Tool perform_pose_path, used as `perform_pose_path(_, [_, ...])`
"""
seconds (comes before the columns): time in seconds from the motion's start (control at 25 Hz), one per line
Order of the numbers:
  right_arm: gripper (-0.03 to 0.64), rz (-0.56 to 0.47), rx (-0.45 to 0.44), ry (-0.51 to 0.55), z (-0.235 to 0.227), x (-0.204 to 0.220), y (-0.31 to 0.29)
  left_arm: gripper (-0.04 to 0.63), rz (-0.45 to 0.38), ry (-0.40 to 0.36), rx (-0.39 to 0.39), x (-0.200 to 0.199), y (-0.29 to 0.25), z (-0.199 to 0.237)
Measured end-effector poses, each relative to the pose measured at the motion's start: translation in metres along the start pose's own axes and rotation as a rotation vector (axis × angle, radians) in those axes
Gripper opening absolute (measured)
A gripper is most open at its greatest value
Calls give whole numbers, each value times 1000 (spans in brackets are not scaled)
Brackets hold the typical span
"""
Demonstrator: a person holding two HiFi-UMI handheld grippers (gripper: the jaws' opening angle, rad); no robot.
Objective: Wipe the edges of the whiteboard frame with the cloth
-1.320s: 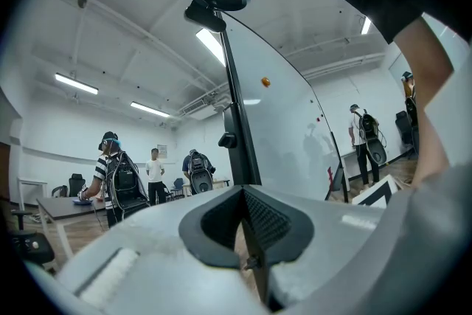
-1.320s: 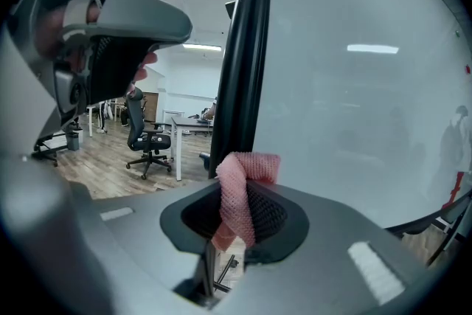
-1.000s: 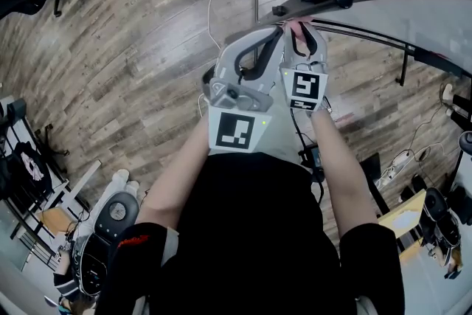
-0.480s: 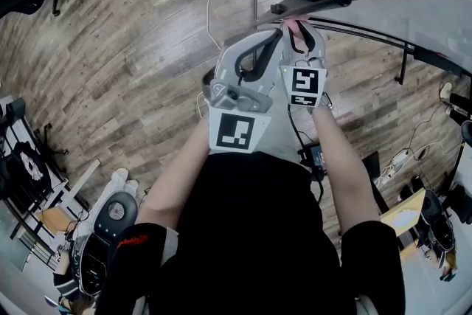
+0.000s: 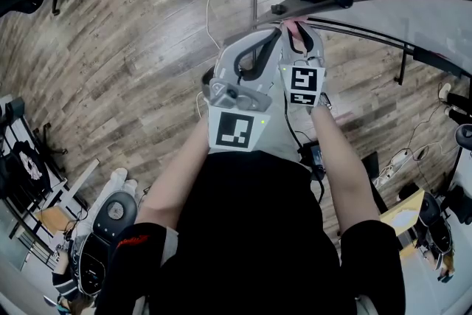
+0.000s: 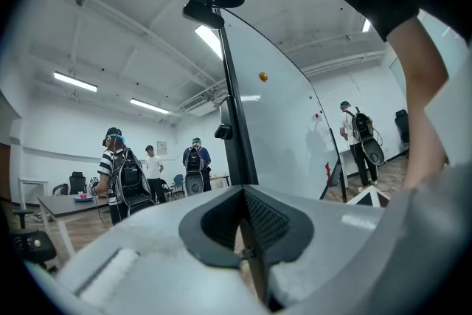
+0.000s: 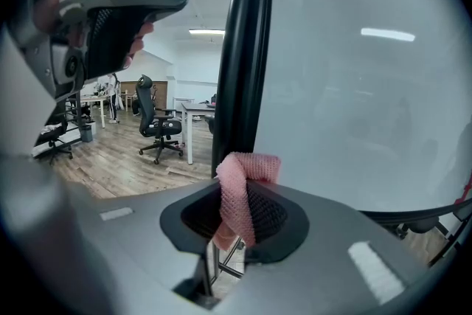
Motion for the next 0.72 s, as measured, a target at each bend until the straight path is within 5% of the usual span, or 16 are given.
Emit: perform_pose_path(0.72, [67, -24, 12, -48, -7, -14, 39, 0, -19, -29, 29, -18, 8, -6])
Point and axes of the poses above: the fingertips, and each gripper's own axes: y backward along the fingers, z to its left, x out of its underside, the point moved 5 cm from there along y, backward along the fingers, and after that the axes turned 6 degrees about x, right-handed, at the moved point
